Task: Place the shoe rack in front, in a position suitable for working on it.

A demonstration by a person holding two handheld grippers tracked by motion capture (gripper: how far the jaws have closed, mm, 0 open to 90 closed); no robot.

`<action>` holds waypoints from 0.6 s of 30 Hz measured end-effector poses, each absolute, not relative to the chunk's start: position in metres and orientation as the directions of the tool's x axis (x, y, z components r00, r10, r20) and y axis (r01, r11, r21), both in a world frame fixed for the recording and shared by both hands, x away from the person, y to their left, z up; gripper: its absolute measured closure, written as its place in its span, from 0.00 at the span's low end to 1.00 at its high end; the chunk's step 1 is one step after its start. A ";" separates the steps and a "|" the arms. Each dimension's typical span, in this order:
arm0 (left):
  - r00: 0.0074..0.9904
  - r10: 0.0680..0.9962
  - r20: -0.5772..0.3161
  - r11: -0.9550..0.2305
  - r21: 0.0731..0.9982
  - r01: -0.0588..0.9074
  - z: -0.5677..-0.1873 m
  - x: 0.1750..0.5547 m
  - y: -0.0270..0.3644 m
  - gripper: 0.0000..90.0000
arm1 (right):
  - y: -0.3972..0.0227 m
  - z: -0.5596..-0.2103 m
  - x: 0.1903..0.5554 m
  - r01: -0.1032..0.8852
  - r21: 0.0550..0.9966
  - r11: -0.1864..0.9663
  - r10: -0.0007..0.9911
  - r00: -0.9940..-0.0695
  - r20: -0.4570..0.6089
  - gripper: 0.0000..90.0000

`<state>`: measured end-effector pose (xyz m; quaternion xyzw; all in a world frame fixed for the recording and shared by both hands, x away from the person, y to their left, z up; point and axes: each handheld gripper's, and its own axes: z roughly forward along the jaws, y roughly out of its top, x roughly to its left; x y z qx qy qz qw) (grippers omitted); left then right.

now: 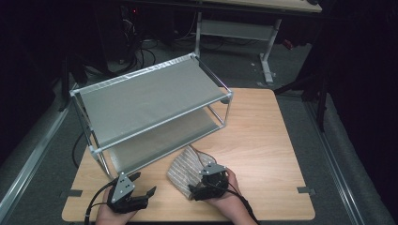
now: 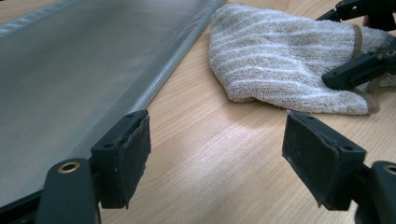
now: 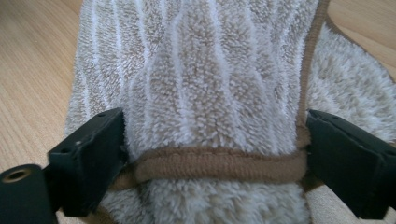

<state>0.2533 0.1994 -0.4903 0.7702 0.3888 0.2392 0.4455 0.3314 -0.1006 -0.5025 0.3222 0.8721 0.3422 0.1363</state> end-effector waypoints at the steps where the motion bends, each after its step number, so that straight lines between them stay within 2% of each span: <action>1: 0.583 0.812 0.020 -0.298 0.873 0.386 -0.490 0.254 0.199 0.27 | -0.101 -0.502 0.331 0.468 0.689 0.554 0.656 -0.754 -0.016 0.17; 3: 0.589 0.808 0.015 -0.298 0.873 0.386 -0.491 0.255 0.199 0.28 | -0.102 -0.501 0.330 0.460 0.696 0.552 0.651 -0.759 -0.014 0.30; 5: 0.594 0.804 0.011 -0.299 0.871 0.389 -0.492 0.256 0.198 0.29 | -0.105 -0.499 0.327 0.441 0.712 0.546 0.632 -0.775 -0.004 0.53; 6: 0.592 0.805 0.015 -0.304 0.869 0.391 -0.492 0.256 0.197 0.29 | -0.106 -0.498 0.326 0.445 0.716 0.538 0.632 -0.775 0.007 0.60; 7: 0.593 0.805 0.022 -0.310 0.868 0.389 -0.491 0.255 0.196 0.29 | -0.108 -0.493 0.324 0.439 0.733 0.520 0.639 -0.769 0.008 0.64; 12: 0.604 0.797 0.002 -0.296 0.873 0.387 -0.490 0.257 0.194 0.33 | -0.119 -0.480 0.322 0.422 0.773 0.474 0.669 -0.743 -0.004 0.64; 18: 0.636 0.772 -0.006 -0.290 0.887 0.360 -0.485 0.262 0.182 0.37 | -0.163 -0.473 0.322 0.464 0.786 0.409 0.759 -0.651 -0.011 0.63</action>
